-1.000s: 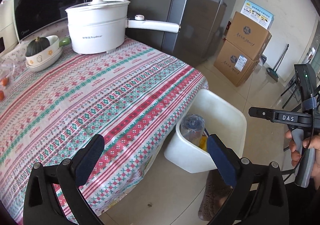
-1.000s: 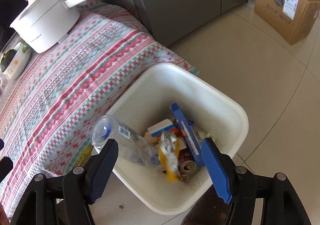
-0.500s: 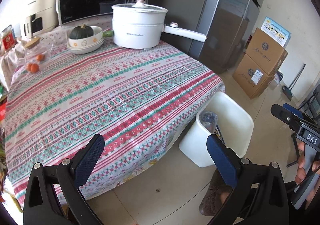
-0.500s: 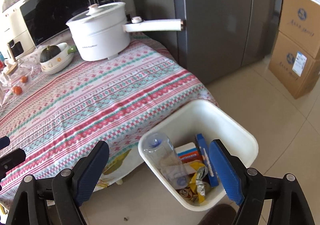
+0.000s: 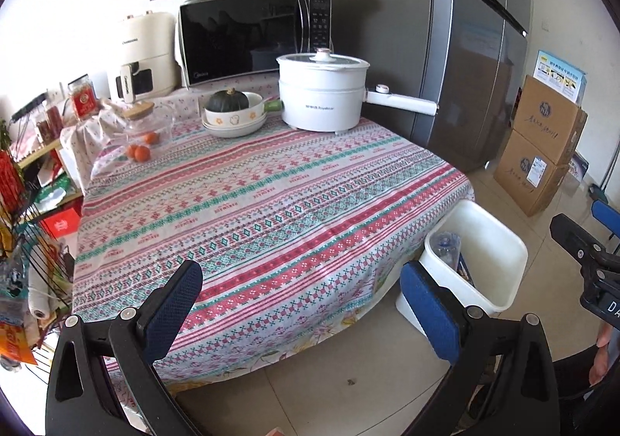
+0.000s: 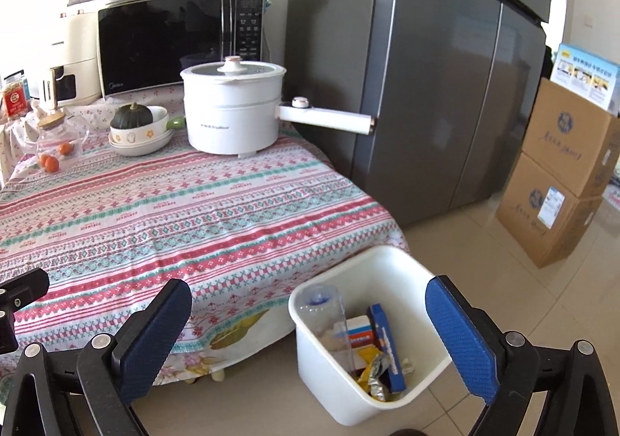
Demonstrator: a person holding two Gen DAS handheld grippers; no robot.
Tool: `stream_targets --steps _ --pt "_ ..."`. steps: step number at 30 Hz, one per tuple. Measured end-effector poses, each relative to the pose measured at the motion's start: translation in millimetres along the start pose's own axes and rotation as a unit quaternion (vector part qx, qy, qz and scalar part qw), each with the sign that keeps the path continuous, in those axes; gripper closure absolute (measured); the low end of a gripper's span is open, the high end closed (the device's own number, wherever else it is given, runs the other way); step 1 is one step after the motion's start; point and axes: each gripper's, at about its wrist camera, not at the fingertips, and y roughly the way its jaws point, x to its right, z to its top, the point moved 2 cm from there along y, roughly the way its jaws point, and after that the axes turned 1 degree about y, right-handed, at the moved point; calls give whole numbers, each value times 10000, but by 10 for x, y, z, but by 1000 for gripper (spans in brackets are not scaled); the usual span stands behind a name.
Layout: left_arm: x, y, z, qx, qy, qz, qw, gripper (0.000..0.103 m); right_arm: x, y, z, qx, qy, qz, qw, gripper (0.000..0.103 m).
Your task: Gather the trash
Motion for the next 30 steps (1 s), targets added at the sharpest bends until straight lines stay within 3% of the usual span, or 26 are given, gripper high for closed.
stream_targets --steps 30 --pt "82 -61 -24 133 46 -20 9999 0 -53 126 -8 -142 47 -39 9999 3"
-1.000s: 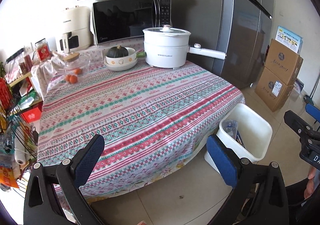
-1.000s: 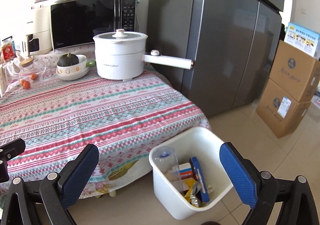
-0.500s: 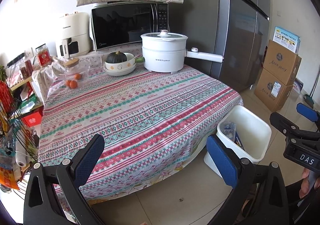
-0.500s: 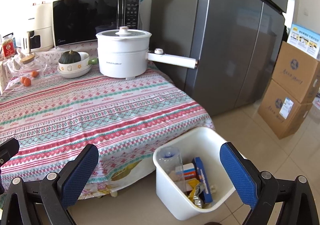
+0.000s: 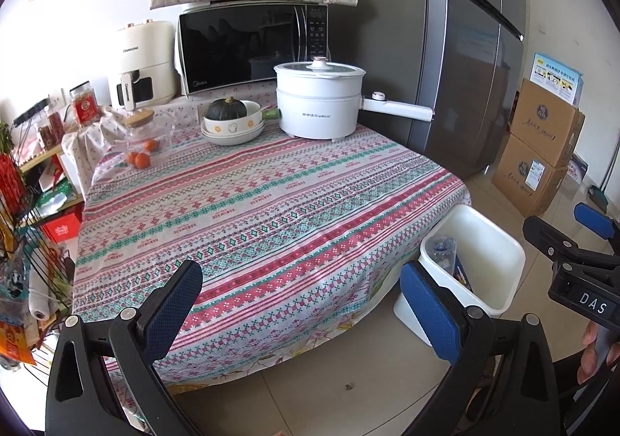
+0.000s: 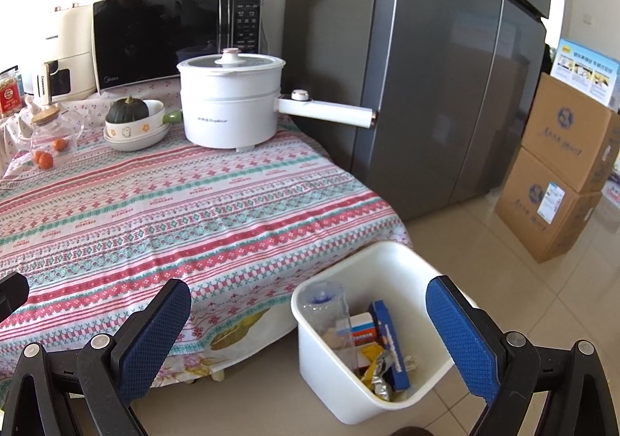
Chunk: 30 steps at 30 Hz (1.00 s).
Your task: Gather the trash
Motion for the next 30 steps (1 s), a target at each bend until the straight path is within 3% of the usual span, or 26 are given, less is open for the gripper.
stream_targets --steps 30 --pt "-10 5 11 -19 -7 -1 10000 0 -2 -8 7 -3 -13 6 10000 3"
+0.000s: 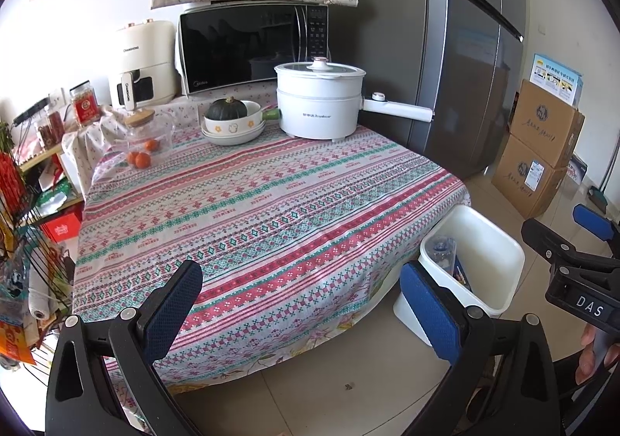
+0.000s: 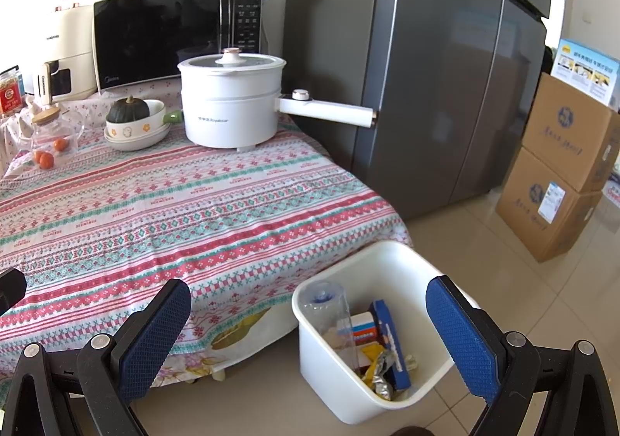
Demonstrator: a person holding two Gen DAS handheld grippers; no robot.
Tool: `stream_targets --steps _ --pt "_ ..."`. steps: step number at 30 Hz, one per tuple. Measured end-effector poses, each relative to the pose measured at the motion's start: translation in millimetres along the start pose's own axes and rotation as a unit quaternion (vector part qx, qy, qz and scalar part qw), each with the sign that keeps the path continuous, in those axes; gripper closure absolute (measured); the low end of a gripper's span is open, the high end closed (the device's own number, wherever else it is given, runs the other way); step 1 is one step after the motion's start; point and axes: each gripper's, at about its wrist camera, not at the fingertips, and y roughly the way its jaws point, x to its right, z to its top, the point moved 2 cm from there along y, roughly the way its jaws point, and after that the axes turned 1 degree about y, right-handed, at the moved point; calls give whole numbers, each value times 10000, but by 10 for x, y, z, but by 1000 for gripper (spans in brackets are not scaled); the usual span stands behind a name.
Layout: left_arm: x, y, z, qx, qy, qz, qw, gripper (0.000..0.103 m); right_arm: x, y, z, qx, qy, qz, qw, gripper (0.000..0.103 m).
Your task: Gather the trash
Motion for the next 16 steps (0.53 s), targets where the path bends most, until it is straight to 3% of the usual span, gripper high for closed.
stream_targets --steps 16 --pt "-75 37 16 -202 -155 -147 9996 0 -6 28 -18 -27 2 12 10000 3"
